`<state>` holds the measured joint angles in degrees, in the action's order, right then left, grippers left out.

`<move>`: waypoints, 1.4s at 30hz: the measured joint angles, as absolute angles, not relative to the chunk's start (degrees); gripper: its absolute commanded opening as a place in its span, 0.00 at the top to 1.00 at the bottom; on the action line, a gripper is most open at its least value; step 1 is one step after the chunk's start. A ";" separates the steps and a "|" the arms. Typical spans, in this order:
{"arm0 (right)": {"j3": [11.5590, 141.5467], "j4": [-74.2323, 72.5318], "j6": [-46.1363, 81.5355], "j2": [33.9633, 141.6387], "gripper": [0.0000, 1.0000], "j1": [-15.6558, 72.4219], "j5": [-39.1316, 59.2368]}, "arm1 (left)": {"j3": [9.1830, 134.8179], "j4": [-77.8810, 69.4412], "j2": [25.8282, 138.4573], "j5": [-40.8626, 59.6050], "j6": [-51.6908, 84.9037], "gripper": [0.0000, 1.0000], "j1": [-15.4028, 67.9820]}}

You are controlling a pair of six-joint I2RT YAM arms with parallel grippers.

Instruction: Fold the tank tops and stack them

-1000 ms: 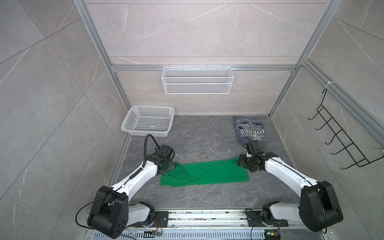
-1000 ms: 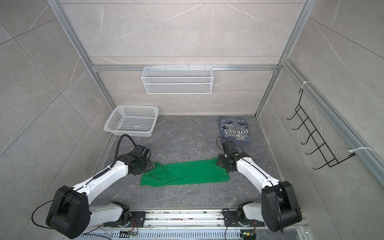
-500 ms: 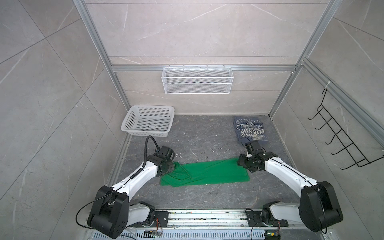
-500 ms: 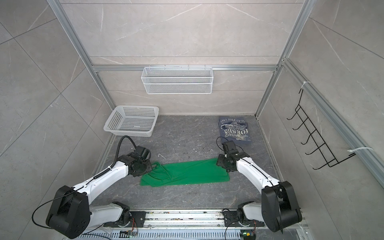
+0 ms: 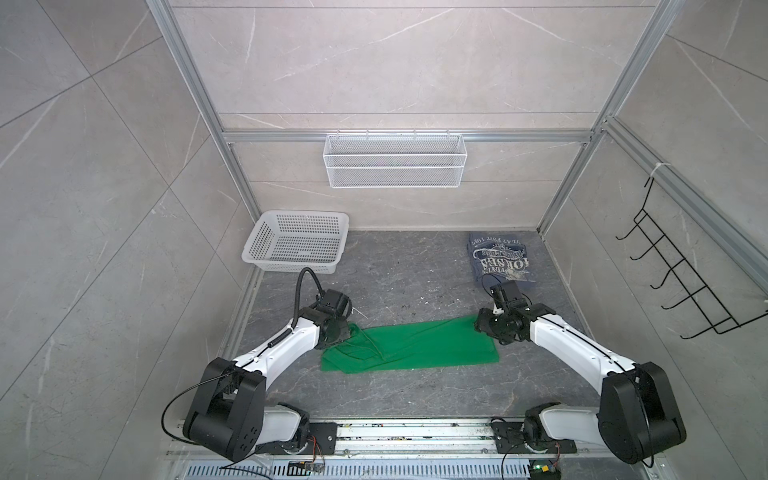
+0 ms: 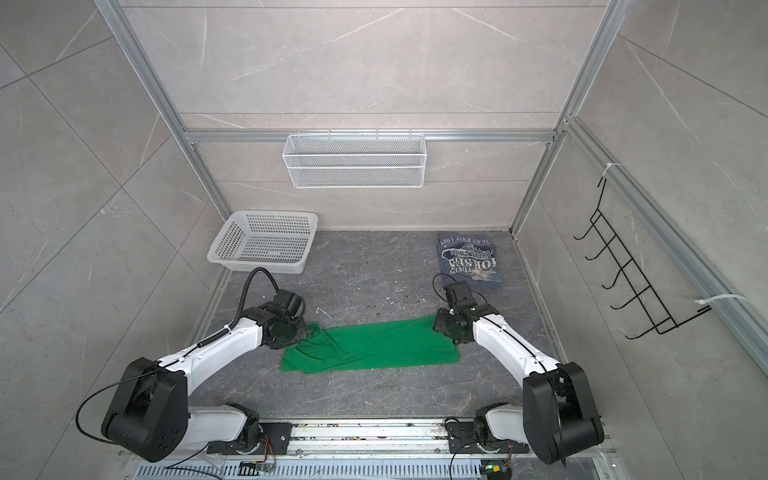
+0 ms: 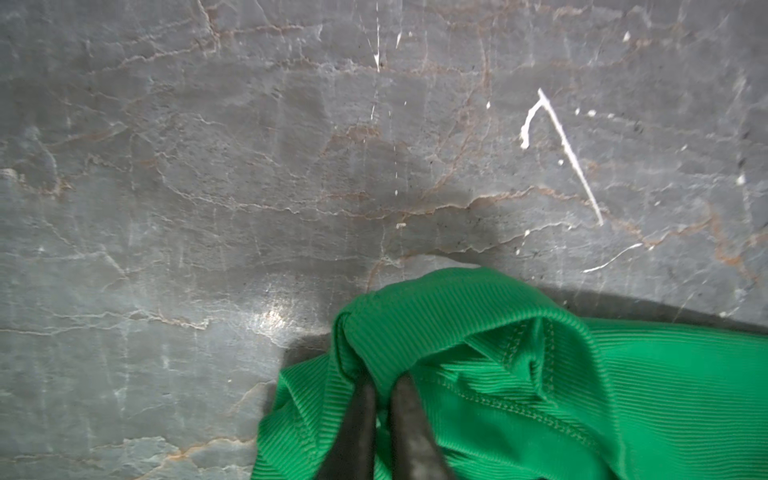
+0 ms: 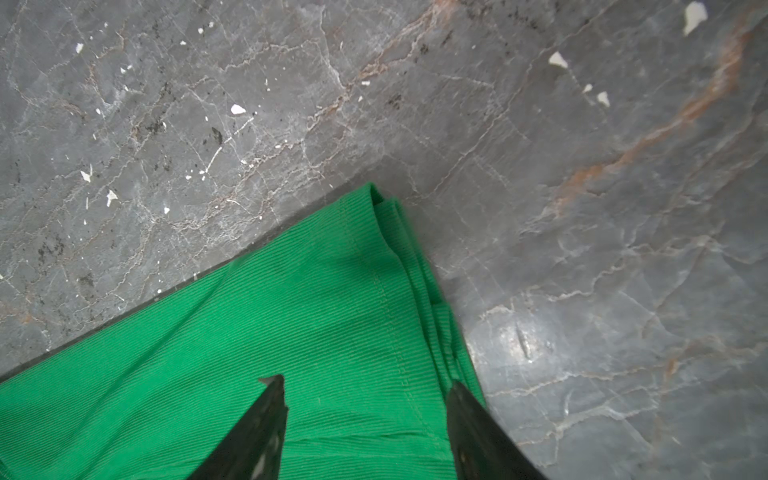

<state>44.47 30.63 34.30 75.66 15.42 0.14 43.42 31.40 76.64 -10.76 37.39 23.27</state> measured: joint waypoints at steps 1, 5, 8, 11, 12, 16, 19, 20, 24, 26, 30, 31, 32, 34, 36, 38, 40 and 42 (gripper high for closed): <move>44.47 30.63 34.30 75.66 0.37 15.42 0.14 | 43.66 31.35 76.60 -10.85 36.86 1.00 23.27; 44.47 30.63 34.30 75.66 0.37 15.42 0.14 | 44.25 29.98 74.26 -11.05 33.32 1.00 23.62; 44.47 30.63 34.30 75.66 0.37 15.42 0.14 | 43.53 28.25 69.65 -11.84 31.42 1.00 25.10; 44.47 30.65 34.30 75.66 0.37 15.42 -0.01 | 38.74 25.36 62.15 -11.84 31.27 1.00 26.87; 44.47 30.65 34.30 75.66 0.37 15.42 -0.08 | 36.47 25.10 59.59 -11.86 31.51 1.00 27.20; 44.47 30.65 34.30 75.66 0.37 15.42 -0.08 | 29.23 26.50 53.32 -12.88 33.67 0.92 27.29; 44.47 30.63 34.30 75.75 0.37 15.42 -0.08 | 28.27 29.78 52.05 -15.38 37.78 0.91 27.33; 44.47 30.65 34.30 75.81 0.37 15.42 -0.05 | 28.27 30.39 52.07 -16.27 39.59 0.91 27.33; 44.47 31.03 34.30 75.81 0.37 15.42 -0.08 | 28.16 32.36 54.22 -17.61 47.00 0.84 27.33; 44.47 31.48 34.30 75.75 0.37 15.42 -0.08 | 27.90 33.19 55.68 -18.00 50.57 0.67 27.33; 44.47 32.14 34.30 75.44 0.37 15.42 -0.30 | 27.55 34.98 55.61 -19.03 54.54 0.66 27.29; 44.49 32.34 34.28 75.29 0.37 15.42 -0.34 | 27.55 35.59 54.74 -19.46 55.31 0.64 27.29; 44.49 32.51 34.28 75.09 0.37 15.42 -0.47 | 27.55 36.27 53.49 -19.86 55.90 0.61 27.29; 44.56 32.77 34.26 74.65 0.36 15.42 -0.49 | 27.57 38.02 50.09 -21.19 56.62 0.60 27.29; 44.75 32.84 34.13 74.13 0.36 15.42 -0.45 | 28.16 40.47 45.43 -22.63 56.80 0.60 27.29; 45.17 32.80 33.85 73.65 0.36 15.42 -0.21 | 29.54 42.30 41.85 -23.81 56.80 0.60 27.29; 45.87 32.80 33.63 73.47 0.36 15.84 0.12 | 31.94 43.70 39.55 -24.86 56.75 0.60 27.29; 46.92 32.82 33.58 73.52 0.35 16.97 0.25 | 34.70 44.23 38.92 -25.41 56.58 0.60 27.51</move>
<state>46.92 32.82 33.58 73.52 16.97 0.25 34.70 44.23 38.92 -25.41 56.58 27.51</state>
